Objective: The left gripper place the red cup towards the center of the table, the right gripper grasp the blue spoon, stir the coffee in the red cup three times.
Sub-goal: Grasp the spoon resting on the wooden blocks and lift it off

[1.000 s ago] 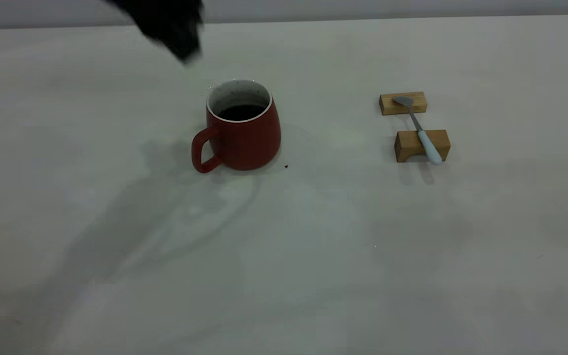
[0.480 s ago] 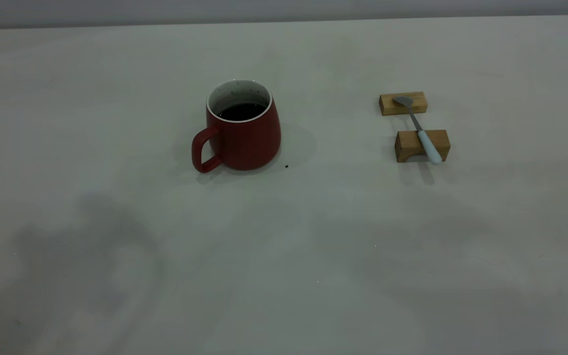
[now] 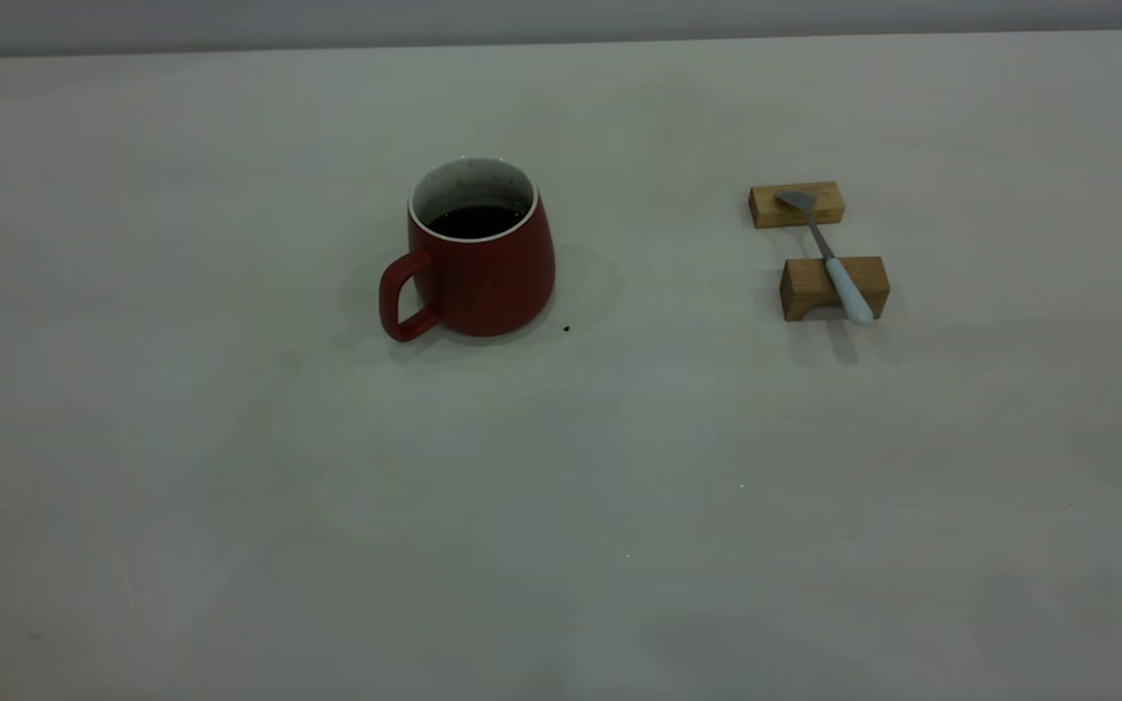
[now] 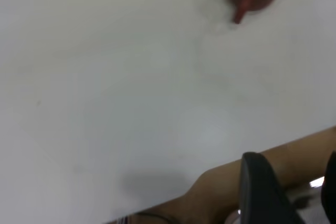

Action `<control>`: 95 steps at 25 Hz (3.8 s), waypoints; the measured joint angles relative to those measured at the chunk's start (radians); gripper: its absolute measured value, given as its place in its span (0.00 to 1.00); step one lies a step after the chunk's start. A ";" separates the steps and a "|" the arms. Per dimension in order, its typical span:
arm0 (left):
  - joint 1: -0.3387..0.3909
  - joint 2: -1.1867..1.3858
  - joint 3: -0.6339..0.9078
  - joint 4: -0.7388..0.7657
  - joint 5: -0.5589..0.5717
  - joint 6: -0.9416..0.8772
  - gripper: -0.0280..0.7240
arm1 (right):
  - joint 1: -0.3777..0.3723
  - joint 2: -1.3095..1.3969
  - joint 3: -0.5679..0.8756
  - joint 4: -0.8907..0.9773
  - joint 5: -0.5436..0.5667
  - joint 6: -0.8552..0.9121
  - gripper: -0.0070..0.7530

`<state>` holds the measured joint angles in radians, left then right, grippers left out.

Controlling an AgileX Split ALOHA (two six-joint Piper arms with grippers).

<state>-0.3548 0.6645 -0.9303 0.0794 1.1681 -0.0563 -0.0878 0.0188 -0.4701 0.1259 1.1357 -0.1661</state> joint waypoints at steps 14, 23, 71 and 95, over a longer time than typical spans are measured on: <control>0.338 -0.609 0.426 -0.072 -0.054 0.064 0.51 | 0.000 0.000 0.000 0.000 0.000 0.000 0.32; 0.338 -0.683 0.444 -0.072 -0.036 0.056 0.51 | 0.000 0.000 0.000 0.000 0.000 0.000 0.32; 0.338 -0.684 0.444 -0.072 -0.036 0.056 0.51 | 0.025 1.343 -0.279 0.246 -0.508 -0.172 0.81; 0.338 -0.684 0.444 -0.072 -0.036 0.056 0.51 | 0.378 2.199 -0.745 0.315 -0.654 -0.233 0.87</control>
<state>-0.0168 -0.0191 -0.4865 0.0077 1.1318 0.0000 0.2902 2.2180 -1.2153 0.4410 0.4818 -0.3995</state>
